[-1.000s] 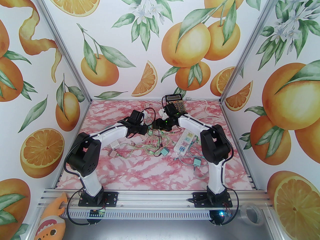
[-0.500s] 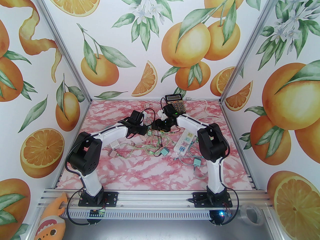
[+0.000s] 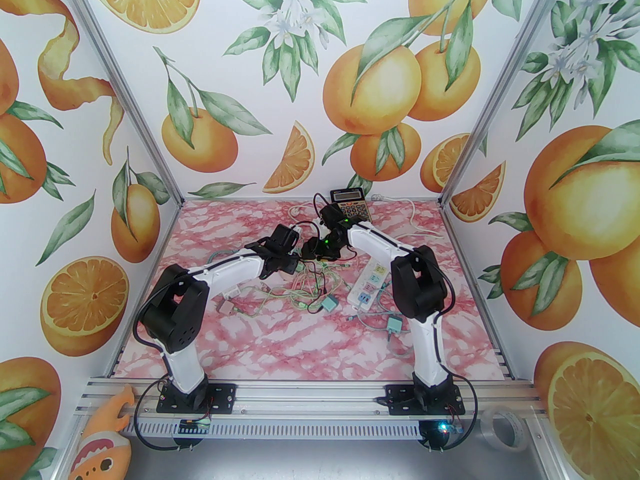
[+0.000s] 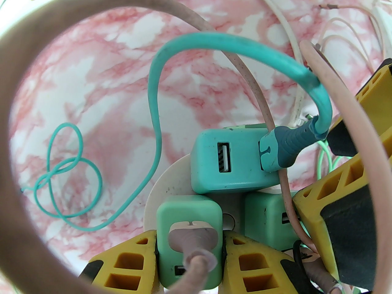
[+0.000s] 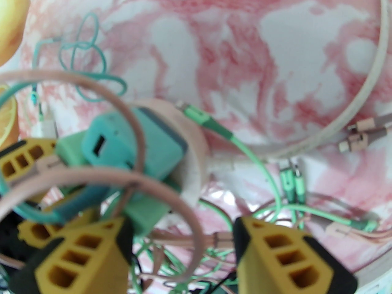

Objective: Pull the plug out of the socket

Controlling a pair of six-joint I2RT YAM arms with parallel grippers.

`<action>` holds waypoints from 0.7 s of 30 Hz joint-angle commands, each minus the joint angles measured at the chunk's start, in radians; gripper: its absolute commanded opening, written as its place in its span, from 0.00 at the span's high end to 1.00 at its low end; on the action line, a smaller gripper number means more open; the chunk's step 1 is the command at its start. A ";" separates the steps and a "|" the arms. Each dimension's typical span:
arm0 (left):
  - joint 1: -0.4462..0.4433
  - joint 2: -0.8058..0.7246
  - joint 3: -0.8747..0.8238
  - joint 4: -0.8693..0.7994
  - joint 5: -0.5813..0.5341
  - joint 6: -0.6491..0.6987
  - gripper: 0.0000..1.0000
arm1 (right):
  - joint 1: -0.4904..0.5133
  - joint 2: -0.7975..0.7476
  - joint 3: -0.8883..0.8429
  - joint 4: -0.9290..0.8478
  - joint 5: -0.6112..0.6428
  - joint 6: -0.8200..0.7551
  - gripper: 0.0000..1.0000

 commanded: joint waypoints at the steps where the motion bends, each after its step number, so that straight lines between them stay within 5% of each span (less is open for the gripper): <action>1: 0.005 -0.009 0.046 0.046 0.103 -0.018 1.00 | 0.055 0.095 -0.045 -0.118 0.123 -0.030 0.42; 14: 0.147 -0.007 0.062 0.045 0.393 -0.171 1.00 | 0.055 0.089 -0.051 -0.117 0.131 -0.029 0.42; 21: 0.005 -0.019 0.081 -0.014 0.105 0.022 1.00 | 0.055 0.092 -0.053 -0.115 0.125 -0.025 0.42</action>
